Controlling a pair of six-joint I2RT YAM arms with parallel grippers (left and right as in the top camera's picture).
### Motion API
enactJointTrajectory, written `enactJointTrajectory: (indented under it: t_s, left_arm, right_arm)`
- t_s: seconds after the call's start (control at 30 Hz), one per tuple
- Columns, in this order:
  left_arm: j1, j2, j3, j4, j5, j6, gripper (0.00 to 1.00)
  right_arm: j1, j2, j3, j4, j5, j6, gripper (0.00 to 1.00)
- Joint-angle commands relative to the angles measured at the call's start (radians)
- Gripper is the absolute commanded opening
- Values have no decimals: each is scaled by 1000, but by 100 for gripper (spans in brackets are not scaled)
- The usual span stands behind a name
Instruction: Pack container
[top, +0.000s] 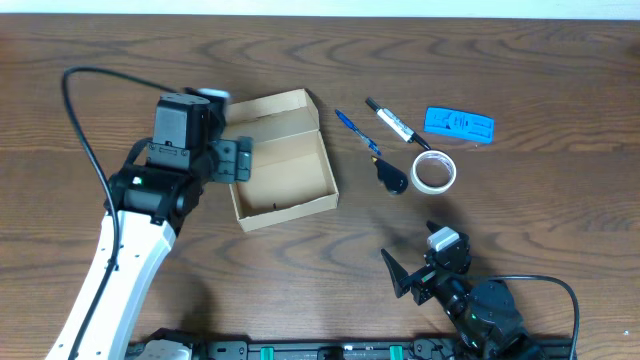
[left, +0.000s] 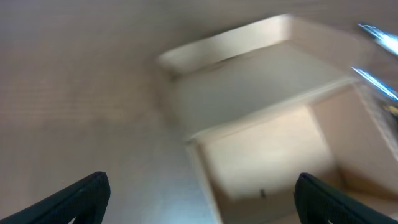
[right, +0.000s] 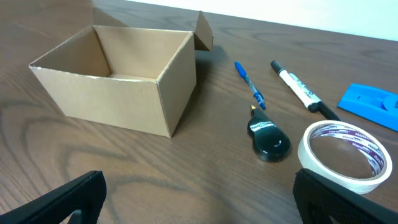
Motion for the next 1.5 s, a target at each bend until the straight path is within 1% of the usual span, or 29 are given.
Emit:
enactJointTrajectory:
  t_s: [0.0,0.07,0.17,0.47,0.53,0.57,0.6,0.73,0.8,0.87,0.9,0.97,1.0,1.13,1.3,1.47]
  left_arm:
    - [24,61,10,-57,-124,-295,95]
    - [24,100,10,-88,-124,-332,95]
    - [13,157,10,-103,-121,-354,95]
    - [-4,285,5,-103,-42,-354,95]
    - [-4,304,5,-103,-24,-353,100]
    - [-4,312,5,-103,-18,-350,88]
    - [-5,319,5,-103,-14,-345,82]
    - [-5,340,5,-103,-11,-330,48]
    - [-5,352,5,-106,-11,-299,26]
    - [-5,358,5,-106,-12,-288,25]
    - [-5,359,5,-105,-11,-282,22]
    - [-5,364,5,-95,-12,-274,8]
    - [-5,364,5,-89,-12,-274,6]
    - [-5,364,5,-37,-10,-233,6]
    - [-6,365,5,51,9,-119,5]
    - [-6,366,5,95,16,-44,5]
  right_arm:
    - [-9,-5,-5,0,6,-13,99]
    - [-9,-5,-5,0,6,-13,99]
    - [-9,-5,-5,0,6,-13,99]
    - [-9,-5,-5,0,6,-13,99]
    - [-9,-5,-5,0,7,-13,99]
    - [-9,-5,-5,0,6,-13,99]
    - [-9,-5,-5,0,6,-13,99]
    - [-9,-5,-5,0,6,-13,99]
    - [-9,-5,-5,0,6,-13,99]
    - [-9,-5,-5,0,6,-13,99]
    - [-9,-5,-5,0,7,-13,99]
    - [-9,-5,-5,0,6,-13,99]
    - [-9,-5,-5,0,6,-13,99]
    - [-9,-5,-5,0,7,-13,99]
    - [-9,-5,-5,0,7,-13,99]
    - [-9,-5,-5,0,6,-13,99]
